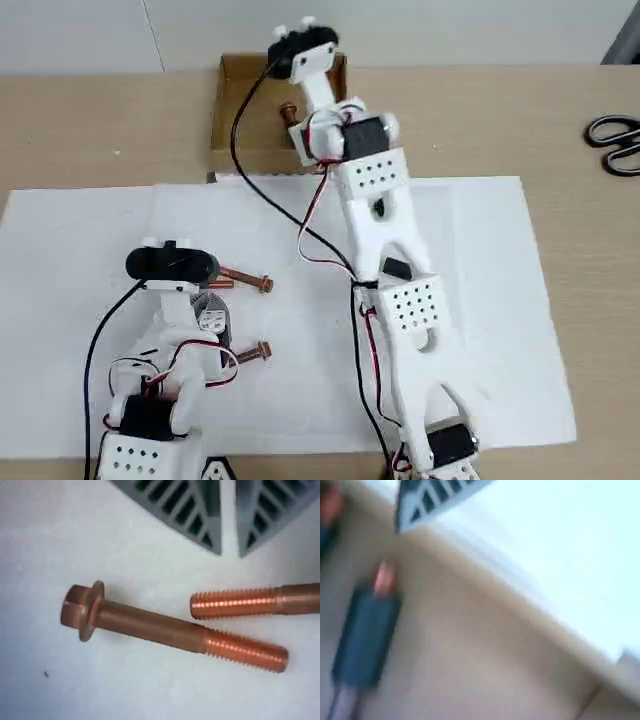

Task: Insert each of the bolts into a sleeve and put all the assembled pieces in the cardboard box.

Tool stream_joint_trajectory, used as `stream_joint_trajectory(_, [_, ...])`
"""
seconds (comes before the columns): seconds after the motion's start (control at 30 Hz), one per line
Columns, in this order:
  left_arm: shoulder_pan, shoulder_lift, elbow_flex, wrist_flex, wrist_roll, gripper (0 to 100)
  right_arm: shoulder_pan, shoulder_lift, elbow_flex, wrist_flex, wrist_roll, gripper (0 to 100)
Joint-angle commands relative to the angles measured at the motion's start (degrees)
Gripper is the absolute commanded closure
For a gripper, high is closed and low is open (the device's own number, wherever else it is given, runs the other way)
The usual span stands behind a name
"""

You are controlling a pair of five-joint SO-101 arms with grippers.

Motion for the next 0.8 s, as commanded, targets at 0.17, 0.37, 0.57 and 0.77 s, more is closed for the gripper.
stream_joint_trajectory(0.17, [-0.44,-0.53,-0.22,-1.58,-0.18,99,0.48,-10.33,-1.85,11.03,-8.88,79.0])
stream_joint_trajectory(0.37, [-0.44,-0.53,-0.22,-1.58,-0.18,99,0.31,-14.37,9.32,11.30,-17.67,79.0])
stream_joint_trajectory(0.57, [-0.44,-0.53,-0.22,-1.58,-0.09,99,-0.92,-27.47,28.66,11.03,-26.37,79.0])
stream_joint_trajectory(0.77, [-0.44,-0.53,-0.22,-1.58,-0.09,99,-0.57,-36.35,45.01,10.77,-35.60,78.9])
